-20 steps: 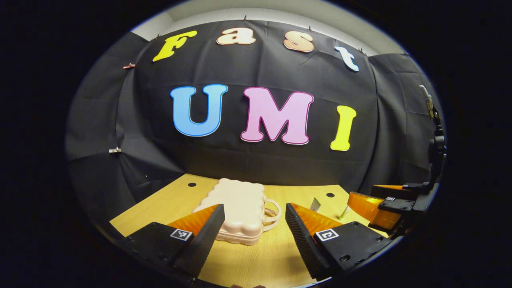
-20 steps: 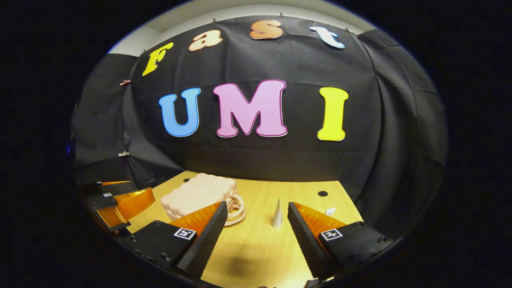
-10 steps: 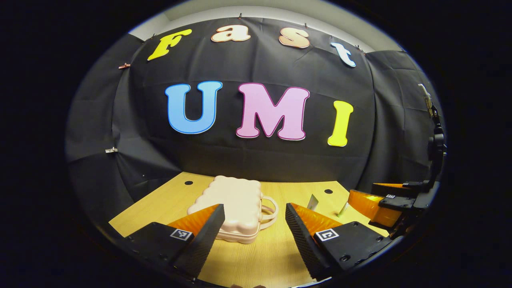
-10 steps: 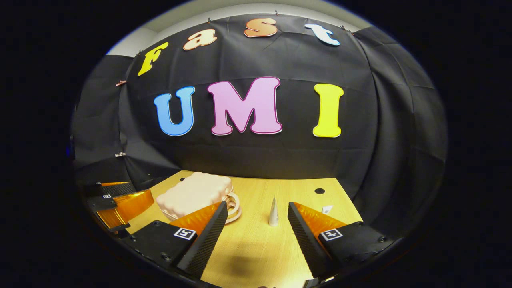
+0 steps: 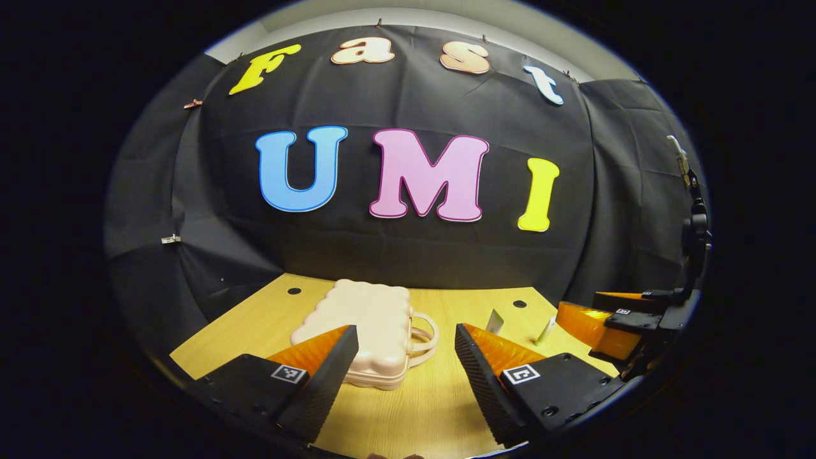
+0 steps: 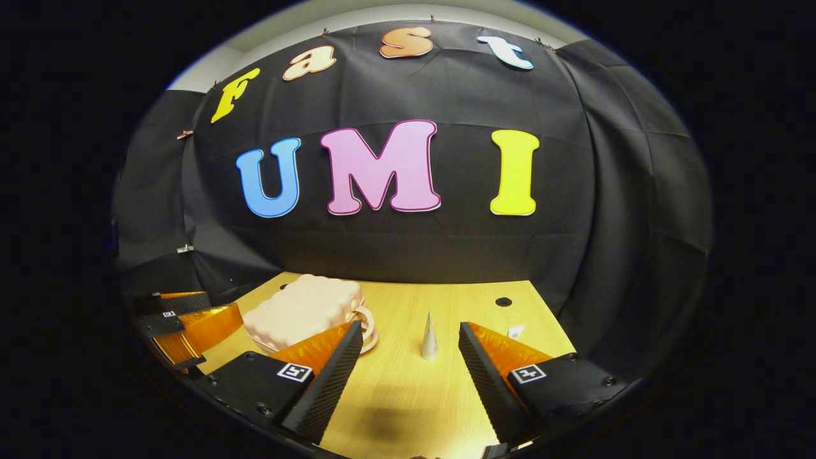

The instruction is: First open the suitcase, pack the skin care products into it, and then close the suitcase.

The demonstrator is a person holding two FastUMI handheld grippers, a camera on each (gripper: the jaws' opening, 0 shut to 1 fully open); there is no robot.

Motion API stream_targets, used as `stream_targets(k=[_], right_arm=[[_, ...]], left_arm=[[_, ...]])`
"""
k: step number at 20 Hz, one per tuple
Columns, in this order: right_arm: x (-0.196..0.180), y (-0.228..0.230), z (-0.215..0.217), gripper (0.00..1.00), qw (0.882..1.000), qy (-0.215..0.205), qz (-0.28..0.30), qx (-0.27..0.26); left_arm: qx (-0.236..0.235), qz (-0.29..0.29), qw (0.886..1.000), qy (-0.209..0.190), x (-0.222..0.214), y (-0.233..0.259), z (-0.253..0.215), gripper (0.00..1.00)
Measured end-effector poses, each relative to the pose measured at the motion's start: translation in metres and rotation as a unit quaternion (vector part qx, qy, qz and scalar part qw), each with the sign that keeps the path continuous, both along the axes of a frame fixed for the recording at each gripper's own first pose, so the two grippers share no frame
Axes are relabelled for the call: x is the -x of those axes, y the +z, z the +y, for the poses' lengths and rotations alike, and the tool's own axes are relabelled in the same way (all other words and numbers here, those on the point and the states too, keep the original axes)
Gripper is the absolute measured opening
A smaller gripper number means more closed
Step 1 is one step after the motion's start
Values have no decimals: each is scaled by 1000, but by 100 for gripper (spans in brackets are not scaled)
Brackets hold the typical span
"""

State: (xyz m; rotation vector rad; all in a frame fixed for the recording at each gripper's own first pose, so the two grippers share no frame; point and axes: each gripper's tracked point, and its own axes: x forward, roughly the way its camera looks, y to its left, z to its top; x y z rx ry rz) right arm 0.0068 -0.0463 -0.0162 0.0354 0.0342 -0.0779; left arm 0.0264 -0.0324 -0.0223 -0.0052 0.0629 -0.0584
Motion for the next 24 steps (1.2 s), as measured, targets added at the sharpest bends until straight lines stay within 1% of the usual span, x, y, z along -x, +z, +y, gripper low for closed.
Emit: stream_targets(k=[5,8,10,13,16,20,23,24], right_arm=[[-1,9,-15,96,1000,-14,-12,5],[2,17,-32,96,999,-24,-25,10],[1,19,-45,96,999,-30,-29,10],[1,15,-58,96,999,-29,-25,-2],[1,1,-69,96,1000,-21,-15,-6],[-3,-23,-87,96,1000,-14,6,3],[-4,-42,-101,96,999,-17,24,-13],[-5,-48,-104,96,999,-18,30,-19]], left_arm=[[-6,-14,1000,-20,-15,12,-7,96],[7,-4,999,-50,-40,10,-28,96],[4,2,998,-66,-66,8,-44,96],[-8,38,996,-76,-118,-18,-64,96],[-14,80,994,-74,-167,-52,-76,96],[-32,123,989,-72,-218,-96,-91,96],[-42,155,985,-70,-249,-128,-104,93],[-46,167,983,-60,-258,-139,-103,92]])
